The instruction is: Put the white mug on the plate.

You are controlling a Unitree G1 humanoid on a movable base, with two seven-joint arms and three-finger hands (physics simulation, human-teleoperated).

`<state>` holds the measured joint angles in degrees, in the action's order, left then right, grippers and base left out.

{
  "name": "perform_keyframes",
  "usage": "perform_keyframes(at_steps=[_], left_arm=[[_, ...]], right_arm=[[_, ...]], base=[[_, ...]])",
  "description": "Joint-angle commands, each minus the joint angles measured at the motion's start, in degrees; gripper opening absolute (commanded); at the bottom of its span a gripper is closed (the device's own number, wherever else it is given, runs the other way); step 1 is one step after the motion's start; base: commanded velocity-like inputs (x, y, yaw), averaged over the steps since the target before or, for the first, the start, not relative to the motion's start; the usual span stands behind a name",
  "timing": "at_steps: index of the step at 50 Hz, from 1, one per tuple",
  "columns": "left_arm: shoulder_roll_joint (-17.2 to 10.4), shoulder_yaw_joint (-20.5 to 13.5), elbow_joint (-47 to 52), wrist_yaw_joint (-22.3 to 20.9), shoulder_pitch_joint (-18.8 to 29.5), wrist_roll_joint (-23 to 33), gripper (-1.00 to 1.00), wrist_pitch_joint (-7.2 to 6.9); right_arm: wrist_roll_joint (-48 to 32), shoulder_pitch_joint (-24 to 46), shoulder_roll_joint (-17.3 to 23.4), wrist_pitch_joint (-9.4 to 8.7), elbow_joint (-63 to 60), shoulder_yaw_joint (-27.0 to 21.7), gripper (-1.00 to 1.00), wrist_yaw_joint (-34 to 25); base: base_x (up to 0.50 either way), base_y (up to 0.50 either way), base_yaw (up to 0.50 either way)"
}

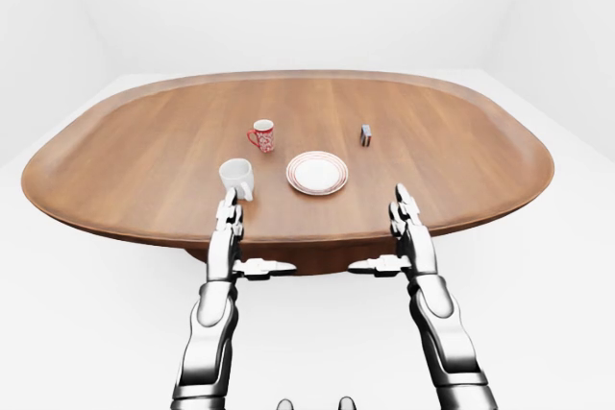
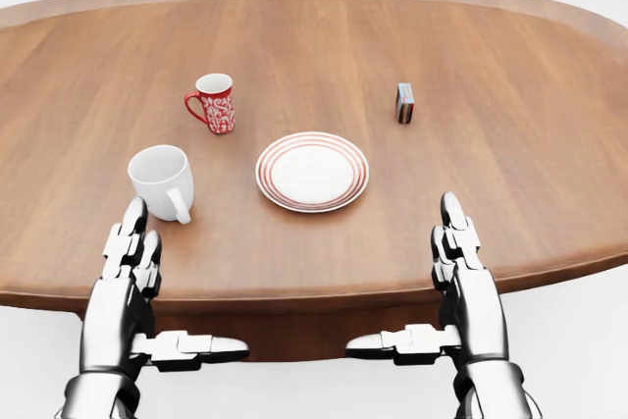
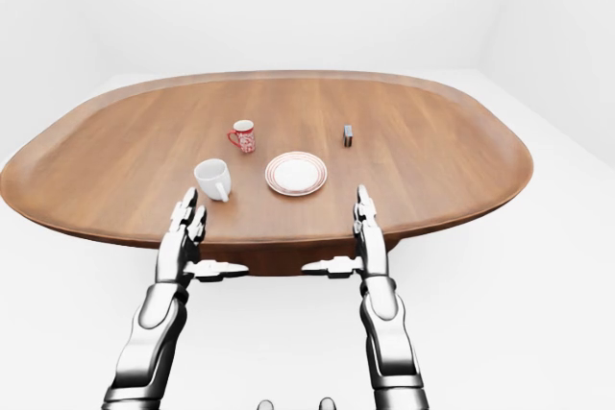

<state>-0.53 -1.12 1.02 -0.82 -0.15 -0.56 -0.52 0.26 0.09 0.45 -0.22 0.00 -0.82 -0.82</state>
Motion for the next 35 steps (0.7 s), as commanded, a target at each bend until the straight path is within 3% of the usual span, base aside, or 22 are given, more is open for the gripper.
perform_keyframes(at_steps=[1, 4, 7, 8, 10, 16, 19, 24, 25, 29, 33, 35], left_arm=[[-0.9, -1.9, 4.1, -1.2, -0.7, -0.6, 1.0, -2.12], [-0.9, -1.8, 5.0, -1.0, -1.1, 0.2, 1.0, -2.59], [-1.3, -2.1, 7.4, -1.3, -1.0, 0.8, 1.0, -4.36], [-1.5, -2.3, 9.1, -1.5, -1.1, 0.8, 1.0, -4.48], [-1.8, -3.4, 11.9, -2.2, -0.9, 0.0, 1.0, -4.48], [-4.4, -12.8, 26.2, -1.3, 1.7, -7.3, 1.0, -4.48], [-6.6, -17.8, 32.3, -0.1, 3.0, -9.2, 1.0, -4.48], [-8.0, -21.8, 36.7, 0.3, 3.6, -13.0, 1.0, -4.48], [-8.5, -23.7, 38.4, 0.6, 4.0, -14.8, 1.0, -4.48], [-10.1, -28.7, 42.5, 3.3, 5.1, -20.0, 1.0, -4.48], [-11.7, -30.8, 44.2, 6.3, 5.3, -20.0, 1.0, -4.48], [-12.4, -34.0, 44.5, 8.0, 5.9, -23.5, 1.0, -4.48]], right_arm=[[0.5, -0.2, 0.7, -0.86, -0.9, -1.3, 1.0, -1.5], [0.8, -0.6, 0.8, -1.32, -1.6, -1.5, 1.0, -1.9], [1.2, -1.0, 1.1, -3.11, -4.1, -2.2, 1.0, -2.1], [1.4, -1.2, 1.2, -4.66, -6.2, -2.5, 1.0, -2.0], [1.6, -1.2, 1.4, -4.78, -8.7, -3.0, 1.0, -2.1], [1.6, -0.4, 3.5, -4.78, -26.1, -7.6, 1.0, -2.7], [3.3, -1.0, 4.5, -4.78, -37.2, -13.1, 1.0, -3.3], [7.3, -2.2, 4.9, -4.78, -49.1, -22.0, 1.0, -5.3], [9.5, -1.7, 5.5, -4.78, -53.2, -26.5, 1.0, -5.4], [17.0, -0.6, 7.3, -4.78, -59.6, -35.7, 1.0, -5.2], [21.9, -2.9, 9.1, -4.78, -60.0, -39.1, 1.0, -3.2], [24.1, -3.5, 9.9, -4.78, -60.0, -40.3, 1.0, -2.3]], base=[[0.0, 0.0, 0.0], [0.0, 0.0, 0.0], [0.0, 0.0, 0.0], [0.0, 0.0, 0.0], [0.0, 0.0, 0.0], [0.0, 0.0, 0.0], [0.0, 0.0, 0.0], [0.0, 0.0, 0.0], [0.0, 0.0, 0.0], [0.0, 0.0, 0.0], [0.0, 0.0, 0.0], [0.0, 0.0, 0.0]])
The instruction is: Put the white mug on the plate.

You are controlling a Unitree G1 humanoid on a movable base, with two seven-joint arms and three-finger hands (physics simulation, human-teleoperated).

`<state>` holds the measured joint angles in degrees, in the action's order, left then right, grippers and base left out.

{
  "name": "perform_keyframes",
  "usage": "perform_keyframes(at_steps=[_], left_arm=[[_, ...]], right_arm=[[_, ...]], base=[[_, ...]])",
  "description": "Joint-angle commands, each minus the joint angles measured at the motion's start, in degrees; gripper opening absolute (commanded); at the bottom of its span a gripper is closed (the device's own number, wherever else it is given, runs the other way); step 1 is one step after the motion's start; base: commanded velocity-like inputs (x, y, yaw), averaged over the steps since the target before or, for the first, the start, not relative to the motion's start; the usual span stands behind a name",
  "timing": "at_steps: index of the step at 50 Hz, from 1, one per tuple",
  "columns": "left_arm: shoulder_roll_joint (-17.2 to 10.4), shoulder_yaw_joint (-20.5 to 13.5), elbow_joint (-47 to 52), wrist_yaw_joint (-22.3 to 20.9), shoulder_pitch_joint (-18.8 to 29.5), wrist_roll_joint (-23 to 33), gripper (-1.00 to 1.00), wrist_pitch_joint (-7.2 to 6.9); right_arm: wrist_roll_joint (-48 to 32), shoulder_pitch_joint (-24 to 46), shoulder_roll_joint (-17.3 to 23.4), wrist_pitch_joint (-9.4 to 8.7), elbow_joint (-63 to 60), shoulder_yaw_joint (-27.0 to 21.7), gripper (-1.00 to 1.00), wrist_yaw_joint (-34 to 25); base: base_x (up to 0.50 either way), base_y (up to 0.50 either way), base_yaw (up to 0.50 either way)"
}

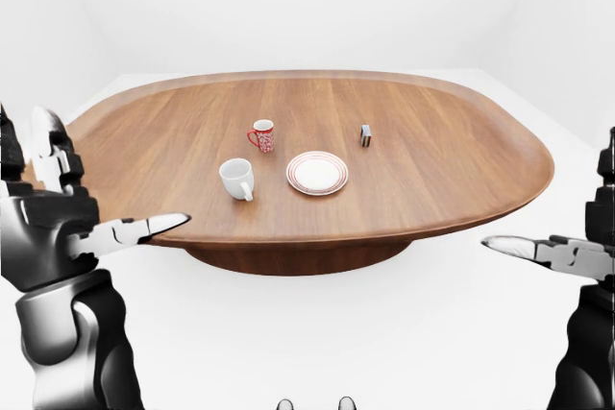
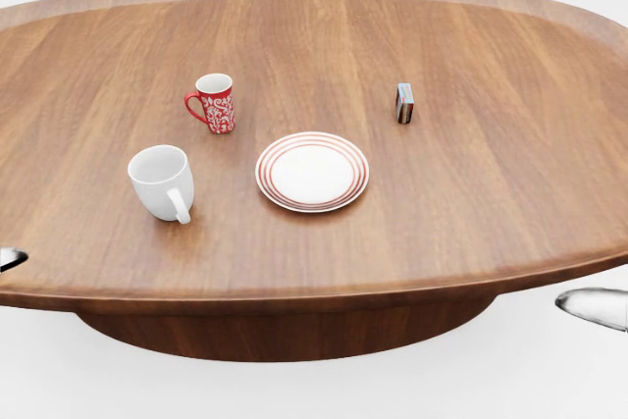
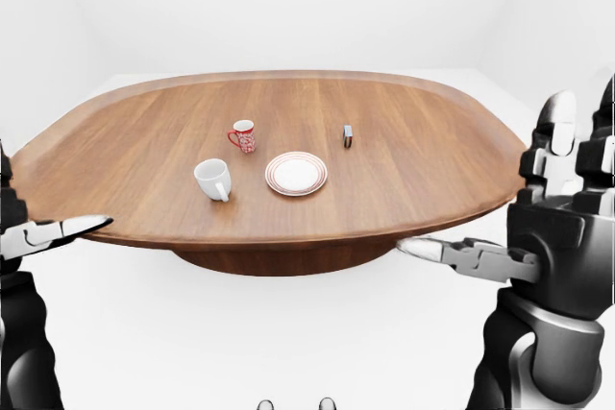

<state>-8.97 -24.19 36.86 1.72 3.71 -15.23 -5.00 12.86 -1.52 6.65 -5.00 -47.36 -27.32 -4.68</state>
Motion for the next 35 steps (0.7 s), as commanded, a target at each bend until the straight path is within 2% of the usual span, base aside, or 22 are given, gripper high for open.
perform_keyframes(at_steps=[1, 8, 12, 15, 19, 23, 35], left_arm=[[-4.4, -11.8, 8.8, 6.4, 2.3, -10.5, 1.0, 0.0], [-7.1, -14.1, 9.7, 10.4, 2.0, -15.7, 1.0, 0.0], [-7.6, -13.5, 9.4, 11.1, 1.8, -16.2, 1.0, 0.0], [-7.3, -12.7, 10.6, 11.4, 1.6, -16.6, 1.0, 0.0], [-7.2, -12.2, 11.6, 11.1, 1.7, -16.1, 1.0, 0.0], [-7.3, -13.6, 11.9, 11.6, 2.0, -18.7, 1.0, 0.0], [-8.0, -13.4, 12.5, 12.4, 1.5, -19.3, 1.0, 0.0]], right_arm=[[12.2, -2.2, 4.0, 0.0, -12.6, -14.1, 1.0, 2.0], [16.7, -3.7, 6.3, 0.0, -12.6, -16.3, 1.0, 4.7], [17.4, -4.6, 6.9, 0.0, -12.6, -16.1, 1.0, 5.4], [14.3, -4.9, 6.2, 0.0, -12.6, -14.1, 1.0, 4.3], [10.5, -3.3, 5.3, 0.0, -12.6, -13.1, 1.0, 2.5], [10.2, -3.0, 4.9, 0.0, -12.6, -13.7, 1.0, 1.5], [11.3, -3.2, 5.5, 0.0, -12.6, -12.9, 1.0, 2.5]], base=[[0.0, 0.0, 0.0], [0.0, 0.0, 0.0], [0.0, 0.0, 0.0], [0.0, 0.07, 0.0], [0.0, 0.43, 0.0], [0.0, 0.5, 0.0], [0.0, 0.5, 0.0]])
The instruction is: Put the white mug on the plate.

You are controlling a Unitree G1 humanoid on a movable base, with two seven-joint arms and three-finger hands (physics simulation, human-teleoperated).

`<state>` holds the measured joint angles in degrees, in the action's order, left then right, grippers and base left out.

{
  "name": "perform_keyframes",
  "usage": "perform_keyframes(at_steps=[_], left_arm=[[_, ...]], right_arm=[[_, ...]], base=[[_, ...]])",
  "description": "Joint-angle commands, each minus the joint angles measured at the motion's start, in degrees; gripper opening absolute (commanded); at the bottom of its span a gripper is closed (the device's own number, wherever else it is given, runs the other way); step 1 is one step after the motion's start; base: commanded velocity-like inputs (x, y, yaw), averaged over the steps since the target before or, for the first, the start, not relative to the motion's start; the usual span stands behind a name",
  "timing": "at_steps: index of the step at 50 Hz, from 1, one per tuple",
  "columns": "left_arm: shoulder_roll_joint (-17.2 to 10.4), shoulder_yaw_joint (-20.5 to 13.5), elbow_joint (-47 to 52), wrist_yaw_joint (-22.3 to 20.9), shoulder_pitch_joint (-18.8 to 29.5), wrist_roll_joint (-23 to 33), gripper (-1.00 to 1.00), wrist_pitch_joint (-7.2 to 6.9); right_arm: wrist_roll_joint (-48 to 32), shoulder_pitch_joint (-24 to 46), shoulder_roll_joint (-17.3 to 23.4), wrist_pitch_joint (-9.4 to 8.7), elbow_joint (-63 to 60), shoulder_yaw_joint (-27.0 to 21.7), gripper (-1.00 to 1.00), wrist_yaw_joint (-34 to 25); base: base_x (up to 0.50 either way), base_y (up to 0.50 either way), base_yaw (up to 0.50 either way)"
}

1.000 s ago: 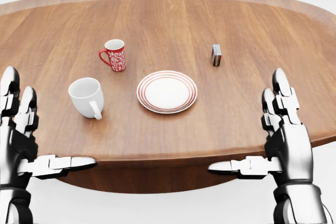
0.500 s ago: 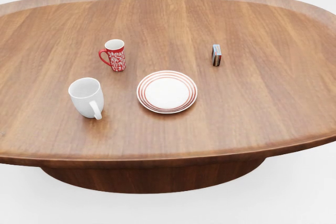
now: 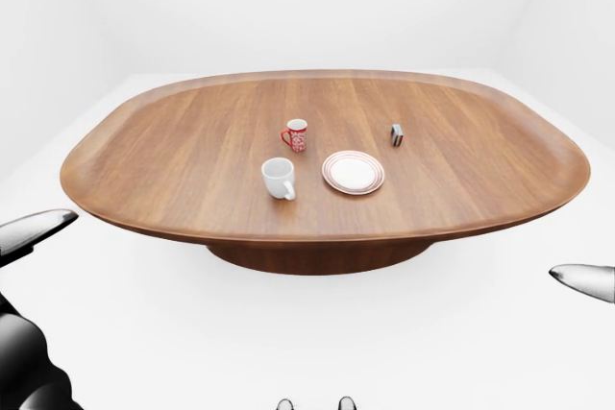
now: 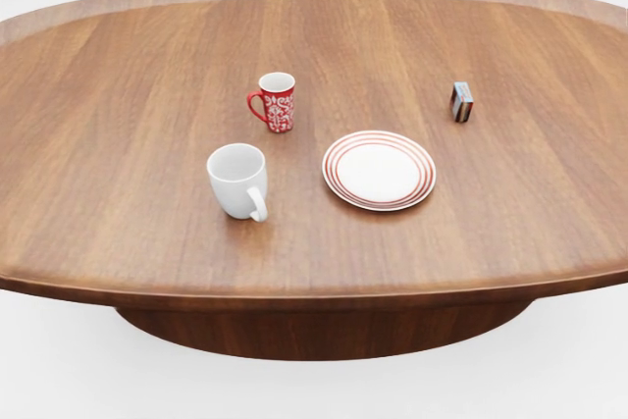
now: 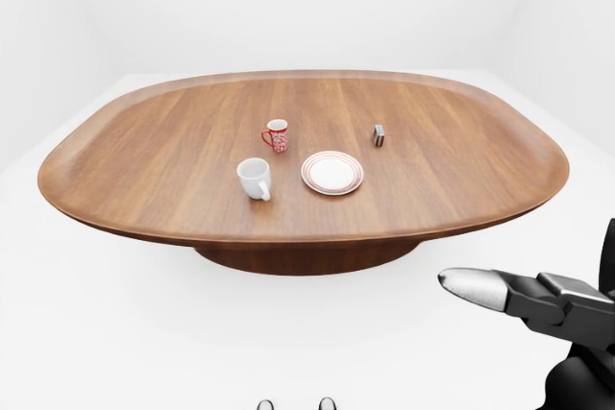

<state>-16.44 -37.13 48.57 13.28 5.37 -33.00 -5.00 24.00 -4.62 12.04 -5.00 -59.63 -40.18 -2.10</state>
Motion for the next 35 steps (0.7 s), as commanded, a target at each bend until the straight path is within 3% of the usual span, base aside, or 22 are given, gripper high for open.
perform_keyframes(at_steps=[1, 6, 15, 21, 29, 35], left_arm=[[-0.5, -0.9, 1.2, 1.0, -0.2, -1.9, 1.0, 0.0], [-0.7, -1.1, 1.6, 1.1, -0.2, -2.1, 1.0, 0.0], [0.5, 0.9, 0.0, -0.2, -0.6, 0.9, 1.0, 0.0], [0.5, 0.4, -0.1, -0.5, -0.4, 0.9, 1.0, 0.0], [0.7, 0.5, -0.5, -0.7, -0.5, 1.3, 1.0, 0.0], [0.9, 0.5, -0.3, -0.9, -0.6, 1.5, 1.0, 0.0]], right_arm=[[0.0, -0.2, 0.4, 0.0, -0.4, 0.4, 1.0, 0.2], [1.5, 0.1, 1.6, 0.0, -0.4, -0.1, 1.0, 1.2], [-3.2, 0.6, -1.9, 0.0, -0.4, 0.9, 1.0, -2.4], [-1.6, 0.2, -0.7, 0.0, -0.4, 0.9, 1.0, -1.0], [-3.8, 0.9, -2.6, 0.0, -0.4, 0.5, 1.0, -3.2], [-4.9, 1.4, -4.1, 0.0, -0.3, 0.5, 1.0, -4.4]], base=[[0.0, 0.5, 0.0], [0.0, 0.5, 0.0], [0.0, 0.5, 0.0], [0.0, 0.5, 0.0], [0.0, 0.49, 0.0], [0.0, 0.0, 0.0]])
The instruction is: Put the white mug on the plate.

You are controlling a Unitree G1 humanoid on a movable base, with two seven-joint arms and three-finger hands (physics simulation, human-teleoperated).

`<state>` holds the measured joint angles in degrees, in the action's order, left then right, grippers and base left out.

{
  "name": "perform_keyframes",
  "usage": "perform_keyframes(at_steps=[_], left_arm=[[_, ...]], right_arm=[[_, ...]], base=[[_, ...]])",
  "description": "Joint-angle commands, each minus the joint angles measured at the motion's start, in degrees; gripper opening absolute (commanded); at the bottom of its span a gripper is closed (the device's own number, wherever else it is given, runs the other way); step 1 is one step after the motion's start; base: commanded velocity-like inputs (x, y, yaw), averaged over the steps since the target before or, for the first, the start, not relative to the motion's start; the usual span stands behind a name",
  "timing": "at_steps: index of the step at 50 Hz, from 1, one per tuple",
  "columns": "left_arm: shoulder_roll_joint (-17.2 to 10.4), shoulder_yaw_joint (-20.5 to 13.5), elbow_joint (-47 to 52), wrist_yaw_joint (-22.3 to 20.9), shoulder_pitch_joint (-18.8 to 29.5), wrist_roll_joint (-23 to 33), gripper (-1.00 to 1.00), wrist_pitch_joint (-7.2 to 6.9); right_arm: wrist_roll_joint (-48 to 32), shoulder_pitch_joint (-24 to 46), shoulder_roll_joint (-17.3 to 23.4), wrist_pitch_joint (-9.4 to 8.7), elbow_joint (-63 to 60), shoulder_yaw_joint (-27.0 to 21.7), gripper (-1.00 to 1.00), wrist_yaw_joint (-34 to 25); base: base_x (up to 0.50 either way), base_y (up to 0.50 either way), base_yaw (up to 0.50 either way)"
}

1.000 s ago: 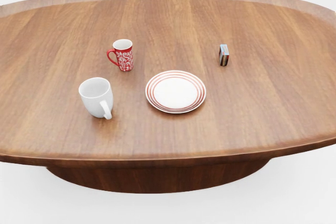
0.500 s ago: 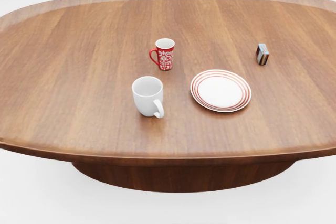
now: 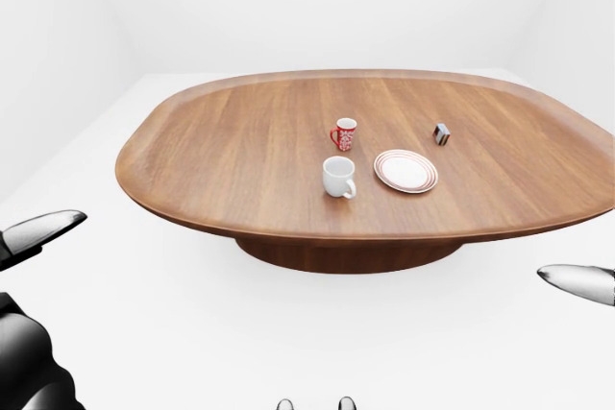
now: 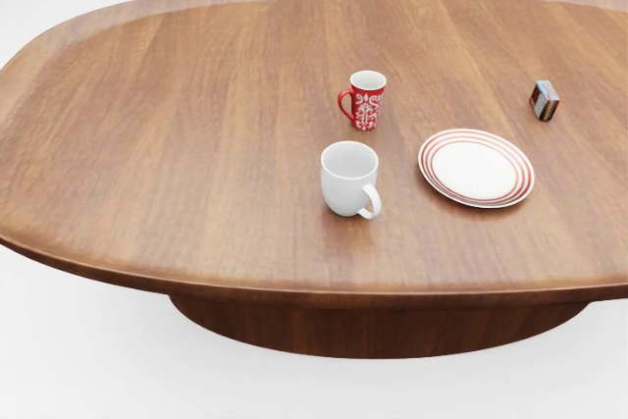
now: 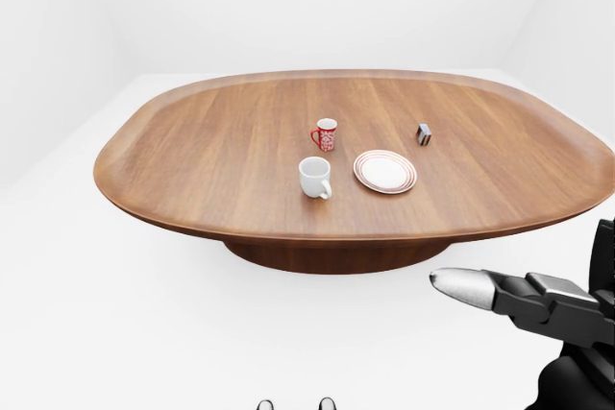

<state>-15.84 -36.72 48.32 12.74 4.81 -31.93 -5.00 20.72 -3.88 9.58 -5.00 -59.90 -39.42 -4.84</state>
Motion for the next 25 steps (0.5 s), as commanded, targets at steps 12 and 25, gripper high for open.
perform_keyframes(at_steps=[12, 25], left_arm=[[0.9, 1.0, -0.7, -0.8, -0.1, 2.2, 1.0, 0.0], [1.3, 1.5, -1.0, -1.1, -0.3, 2.9, 1.0, 0.0]], right_arm=[[-4.3, 0.9, -2.8, 0.0, 0.7, 1.5, 1.0, -3.1], [-4.7, 0.7, -3.2, 0.0, 1.0, 1.5, 1.0, -3.5]], base=[[0.35, 0.0, 0.0], [0.43, 0.0, 0.0]])
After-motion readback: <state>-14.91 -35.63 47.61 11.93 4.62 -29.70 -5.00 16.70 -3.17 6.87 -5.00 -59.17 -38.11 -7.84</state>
